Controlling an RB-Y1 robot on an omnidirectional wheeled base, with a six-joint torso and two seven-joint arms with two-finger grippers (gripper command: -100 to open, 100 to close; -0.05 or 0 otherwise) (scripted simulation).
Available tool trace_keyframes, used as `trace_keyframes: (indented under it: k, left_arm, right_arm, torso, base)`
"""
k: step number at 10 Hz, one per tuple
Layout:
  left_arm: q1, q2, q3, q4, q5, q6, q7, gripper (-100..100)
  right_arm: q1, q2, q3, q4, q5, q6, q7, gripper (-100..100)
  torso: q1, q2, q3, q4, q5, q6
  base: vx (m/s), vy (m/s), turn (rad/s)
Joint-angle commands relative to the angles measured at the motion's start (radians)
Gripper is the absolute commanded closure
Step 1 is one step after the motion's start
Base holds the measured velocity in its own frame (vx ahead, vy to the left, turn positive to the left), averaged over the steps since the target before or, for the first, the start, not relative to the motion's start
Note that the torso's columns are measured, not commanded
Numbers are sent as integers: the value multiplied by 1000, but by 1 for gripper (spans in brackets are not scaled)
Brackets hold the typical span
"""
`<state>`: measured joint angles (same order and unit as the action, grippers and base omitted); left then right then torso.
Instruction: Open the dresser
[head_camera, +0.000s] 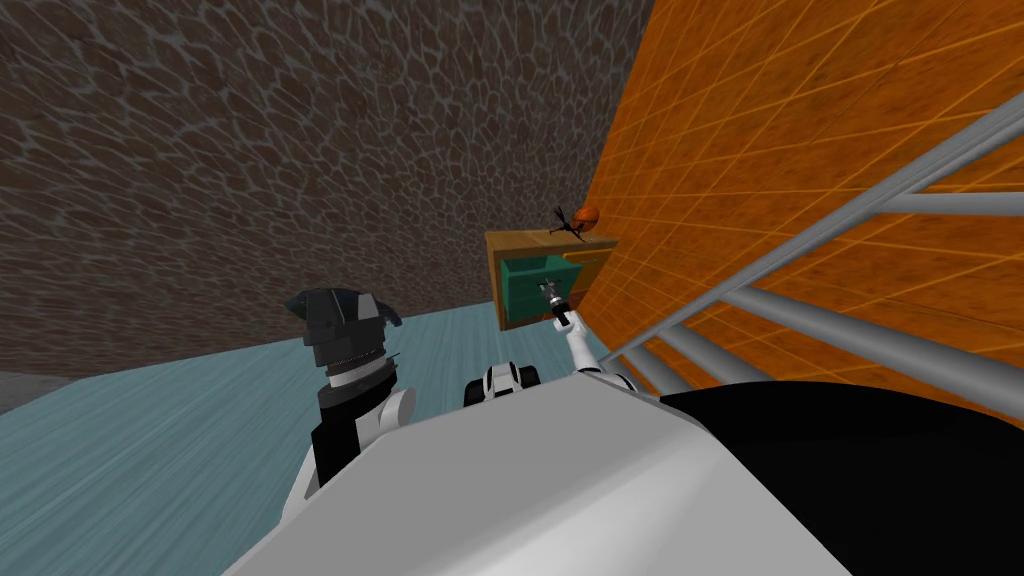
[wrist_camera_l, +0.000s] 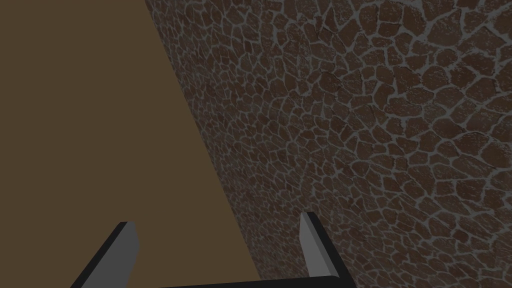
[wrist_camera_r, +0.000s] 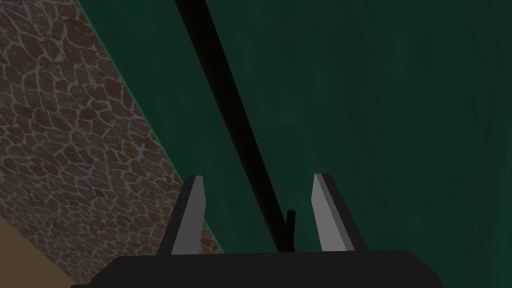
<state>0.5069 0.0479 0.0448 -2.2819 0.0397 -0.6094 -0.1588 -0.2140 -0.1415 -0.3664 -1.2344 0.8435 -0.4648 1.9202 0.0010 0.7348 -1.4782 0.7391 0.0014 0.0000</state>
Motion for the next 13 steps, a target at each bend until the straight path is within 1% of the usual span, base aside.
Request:
trace_keyframes:
  k: [1, 2, 3, 6, 7, 8, 13]
  left_arm:
    - [0, 0, 0, 0, 0, 0, 0, 0]
    - [0, 0, 0, 0, 0, 0, 0, 0]
    - [0, 0, 0, 0, 0, 0, 0, 0]
    - [0, 0, 0, 0, 0, 0, 0, 0]
    - [0, 0, 0, 0, 0, 0, 0, 0]
    - [0, 0, 0, 0, 0, 0, 0, 0]
    - [0, 0, 0, 0, 0, 0, 0, 0]
  right_arm:
    - [-32, -39, 25, -8, 8, 56, -50, -100]
    - [-44, -51, 32, -7, 11, 73, -64, -100]
    - [-68, -76, 47, -5, 16, 106, -91, -100]
    - [-105, -112, 68, -2, 23, 156, -133, -100]
    - [-95, -102, 66, 1, 23, 147, -122, -100]
    - [-95, -102, 69, 0, 24, 154, -126, 0]
    - [-92, -102, 69, 3, 25, 154, -125, 0]
  torso:
    - [0, 1, 0, -1, -1, 0]
    - [-1, 2, 1, 0, -1, 0]
    - [-1, 3, 2, -1, -1, 0]
    - [-1, 4, 2, 0, -1, 0]
    - [0, 5, 3, 3, 1, 0]
    - [1, 5, 3, 2, 0, 0]
    - [-1, 4, 2, -1, -1, 0]
  base:
    - [-63, 3, 33]
    - [-56, 1, 24]
    - [-68, 3, 51]
    - [-67, 2, 36]
    - [-26, 1, 4]
    - [0, 0, 0]
    - [0, 0, 0]
